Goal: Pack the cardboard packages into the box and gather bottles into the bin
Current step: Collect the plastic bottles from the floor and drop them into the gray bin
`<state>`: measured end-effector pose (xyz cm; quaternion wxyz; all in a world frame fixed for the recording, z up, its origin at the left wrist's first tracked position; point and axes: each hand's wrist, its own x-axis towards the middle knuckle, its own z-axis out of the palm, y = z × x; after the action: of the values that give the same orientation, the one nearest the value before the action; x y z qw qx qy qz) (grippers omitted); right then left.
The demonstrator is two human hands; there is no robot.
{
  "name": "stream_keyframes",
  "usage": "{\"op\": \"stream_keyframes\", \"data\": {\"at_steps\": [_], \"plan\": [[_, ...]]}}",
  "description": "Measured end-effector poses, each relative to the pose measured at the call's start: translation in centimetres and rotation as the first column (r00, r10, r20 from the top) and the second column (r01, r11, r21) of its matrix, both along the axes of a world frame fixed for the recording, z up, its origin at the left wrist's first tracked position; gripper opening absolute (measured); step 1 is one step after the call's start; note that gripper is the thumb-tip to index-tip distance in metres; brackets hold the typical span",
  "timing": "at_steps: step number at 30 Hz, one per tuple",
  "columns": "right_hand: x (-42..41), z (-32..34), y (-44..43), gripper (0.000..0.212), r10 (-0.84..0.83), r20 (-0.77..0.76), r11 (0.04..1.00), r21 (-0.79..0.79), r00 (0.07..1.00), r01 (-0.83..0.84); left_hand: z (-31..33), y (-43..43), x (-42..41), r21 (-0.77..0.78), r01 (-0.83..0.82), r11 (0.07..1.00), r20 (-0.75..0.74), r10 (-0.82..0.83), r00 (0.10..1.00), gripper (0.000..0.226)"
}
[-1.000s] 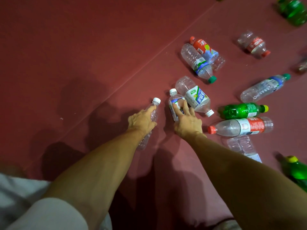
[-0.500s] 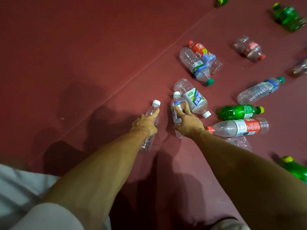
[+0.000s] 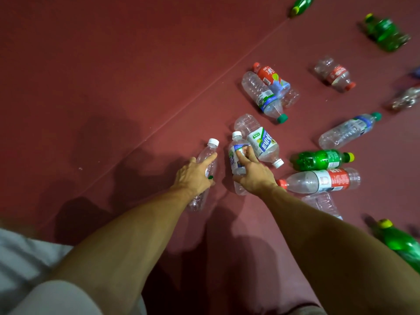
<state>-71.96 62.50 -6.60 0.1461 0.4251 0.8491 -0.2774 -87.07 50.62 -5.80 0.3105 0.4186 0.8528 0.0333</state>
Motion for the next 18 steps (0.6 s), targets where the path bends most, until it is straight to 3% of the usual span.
{"op": "stream_keyframes", "data": {"at_steps": [7, 18], "plan": [[-0.8, 10.3, 0.4, 0.081, -0.030, 0.006, 0.998, -0.055, 1.000, 0.031, 8.9, 0.1, 0.0, -0.023, 0.021, 1.000, 0.022, -0.021, 1.000, 0.085], [-3.6, 45.7, 1.0, 0.083, 0.062, 0.050, 0.998, 0.025, 0.997, -0.064, 43.6, -0.2, -2.4, 0.098, -0.153, 0.983, 0.139, 0.139, 0.980, 0.080]]}}
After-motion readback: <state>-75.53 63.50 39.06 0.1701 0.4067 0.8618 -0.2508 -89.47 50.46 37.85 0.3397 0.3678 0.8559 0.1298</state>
